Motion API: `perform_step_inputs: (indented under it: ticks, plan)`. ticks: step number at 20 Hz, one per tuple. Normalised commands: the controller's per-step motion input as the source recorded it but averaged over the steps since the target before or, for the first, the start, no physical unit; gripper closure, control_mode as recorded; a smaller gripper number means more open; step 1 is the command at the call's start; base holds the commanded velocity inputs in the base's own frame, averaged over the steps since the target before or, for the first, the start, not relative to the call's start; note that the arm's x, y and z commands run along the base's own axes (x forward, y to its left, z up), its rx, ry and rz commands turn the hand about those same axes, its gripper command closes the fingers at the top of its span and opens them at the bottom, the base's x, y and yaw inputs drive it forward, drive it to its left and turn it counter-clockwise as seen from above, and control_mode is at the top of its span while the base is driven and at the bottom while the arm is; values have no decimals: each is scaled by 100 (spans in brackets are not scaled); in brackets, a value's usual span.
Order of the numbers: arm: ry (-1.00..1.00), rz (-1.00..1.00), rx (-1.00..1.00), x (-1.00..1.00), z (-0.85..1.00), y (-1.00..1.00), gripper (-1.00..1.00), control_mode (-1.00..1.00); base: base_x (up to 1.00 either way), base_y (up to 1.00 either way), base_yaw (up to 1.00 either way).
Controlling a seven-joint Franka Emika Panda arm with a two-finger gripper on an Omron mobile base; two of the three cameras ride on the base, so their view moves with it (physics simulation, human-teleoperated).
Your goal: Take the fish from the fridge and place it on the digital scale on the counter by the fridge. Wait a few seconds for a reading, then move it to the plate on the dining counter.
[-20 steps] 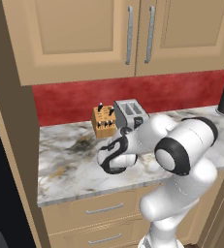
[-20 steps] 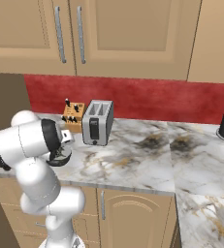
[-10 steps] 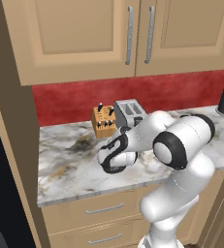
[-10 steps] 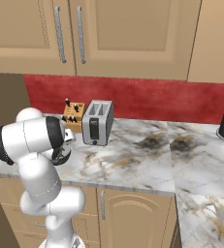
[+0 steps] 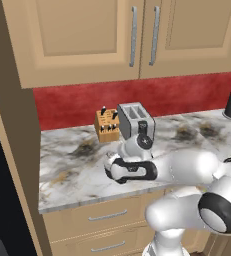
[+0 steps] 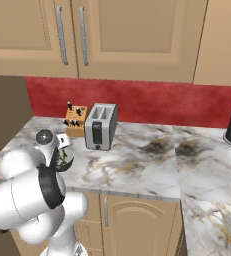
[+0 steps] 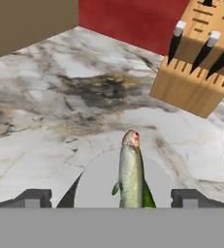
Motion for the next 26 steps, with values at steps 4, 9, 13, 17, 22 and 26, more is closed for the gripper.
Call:
perform_step_inputs:
  ticks: [4, 9, 13, 17, 22, 26]
  plan:
    - [-3, -7, 7, -83, 100, -17, -100, -100, 0, 0, 0]
    - [2, -12, 5, -56, 100, -7, -100, -100, 0, 0, 0]
    - [12, -15, 0, -53, 72, -6, -100, -100, 0, 0, 0]
    - [12, -13, 0, -26, 18, -16, -100, -100, 0, 0, 0]
    - [11, -8, 0, -4, 2, -20, -100, -100, 0, 0, 0]
    - [3, -1, 0, 0, 0, -3, -100, -100, 0, 0, 0]
